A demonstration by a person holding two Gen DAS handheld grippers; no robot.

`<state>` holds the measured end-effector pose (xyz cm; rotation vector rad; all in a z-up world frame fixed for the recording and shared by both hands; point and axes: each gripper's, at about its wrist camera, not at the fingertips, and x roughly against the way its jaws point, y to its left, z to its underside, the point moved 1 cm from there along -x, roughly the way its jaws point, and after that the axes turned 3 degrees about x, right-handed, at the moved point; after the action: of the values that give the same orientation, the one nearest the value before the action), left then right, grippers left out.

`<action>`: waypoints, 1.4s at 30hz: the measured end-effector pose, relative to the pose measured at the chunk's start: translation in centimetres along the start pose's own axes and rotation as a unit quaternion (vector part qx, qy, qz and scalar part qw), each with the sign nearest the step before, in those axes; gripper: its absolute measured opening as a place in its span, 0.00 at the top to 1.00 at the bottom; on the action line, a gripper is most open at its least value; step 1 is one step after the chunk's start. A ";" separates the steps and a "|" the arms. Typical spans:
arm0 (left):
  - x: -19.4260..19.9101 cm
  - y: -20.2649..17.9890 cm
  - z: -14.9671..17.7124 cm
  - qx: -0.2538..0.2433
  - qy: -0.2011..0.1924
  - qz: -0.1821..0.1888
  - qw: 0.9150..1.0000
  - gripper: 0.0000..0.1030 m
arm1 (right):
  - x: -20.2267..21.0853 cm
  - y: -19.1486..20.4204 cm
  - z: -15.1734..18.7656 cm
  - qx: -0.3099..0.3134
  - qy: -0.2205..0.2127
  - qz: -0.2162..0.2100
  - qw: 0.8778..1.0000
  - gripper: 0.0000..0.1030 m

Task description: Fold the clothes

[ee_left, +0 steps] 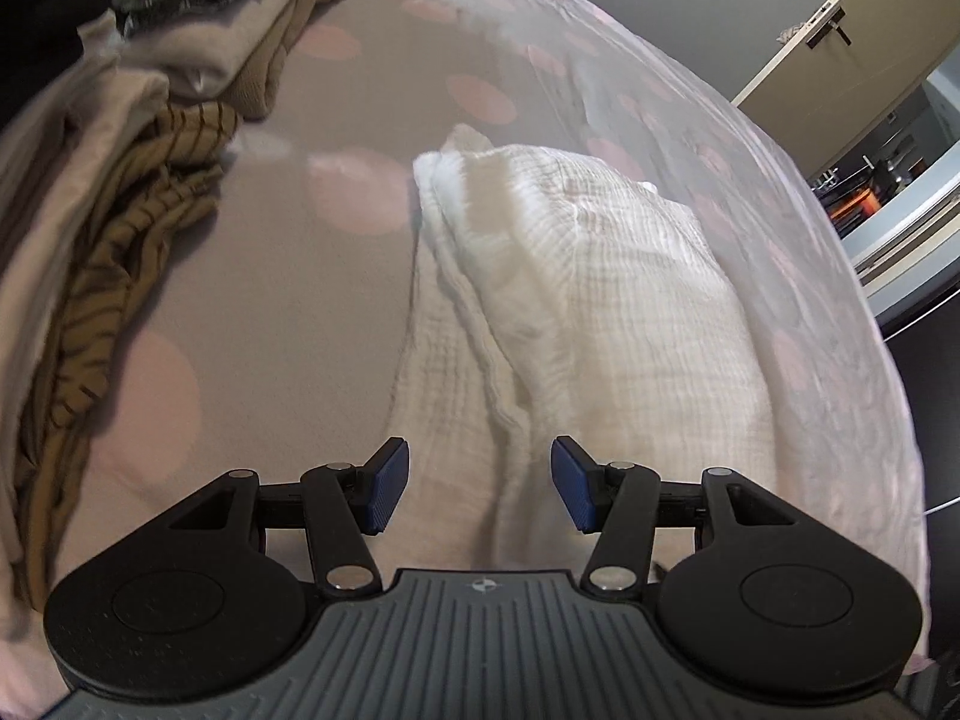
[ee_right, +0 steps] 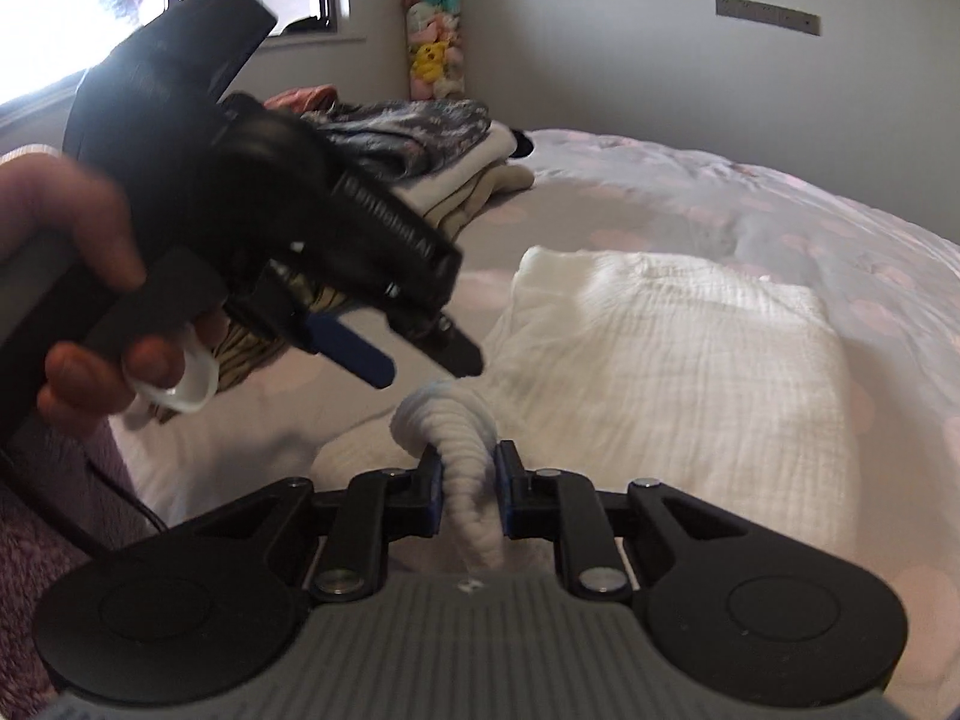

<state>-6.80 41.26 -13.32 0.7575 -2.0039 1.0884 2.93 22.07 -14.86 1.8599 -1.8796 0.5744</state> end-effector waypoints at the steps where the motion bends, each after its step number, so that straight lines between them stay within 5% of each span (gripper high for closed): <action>1: -0.2 0.1 0.1 0.008 0.007 0.008 1.000 0.51 | -0.2 0.1 0.1 0.001 0.005 0.000 1.000 0.81; 11: -1.7 0.4 1.2 0.053 0.069 0.068 0.994 0.48 | 0.0 0.7 0.4 0.022 0.006 -0.020 1.000 0.76; 18: -2.6 0.6 1.9 0.067 0.098 0.066 0.991 0.47 | 0.7 1.2 0.6 0.032 0.000 -0.044 0.999 0.66; 31: -2.4 0.8 3.1 0.070 0.112 0.039 0.990 0.47 | 4.0 -2.0 2.2 -0.044 0.103 0.066 0.991 0.52; 32: -2.4 0.7 3.1 0.067 0.112 0.040 0.991 0.49 | 4.3 -2.2 2.4 -0.049 0.111 0.075 0.990 0.52; 37: -1.5 -0.4 2.8 0.032 0.079 0.055 0.995 0.89 | 6.2 -3.5 3.4 -0.074 0.142 0.128 0.979 0.32; 42: 0.8 -1.8 1.9 -0.006 0.016 0.091 0.996 0.96 | 6.5 -5.8 4.0 -0.137 0.139 0.141 0.971 0.32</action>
<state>-6.49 38.64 -12.55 0.5561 -2.0822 1.1844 8.67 14.36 -14.50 1.2777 -1.9314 0.5973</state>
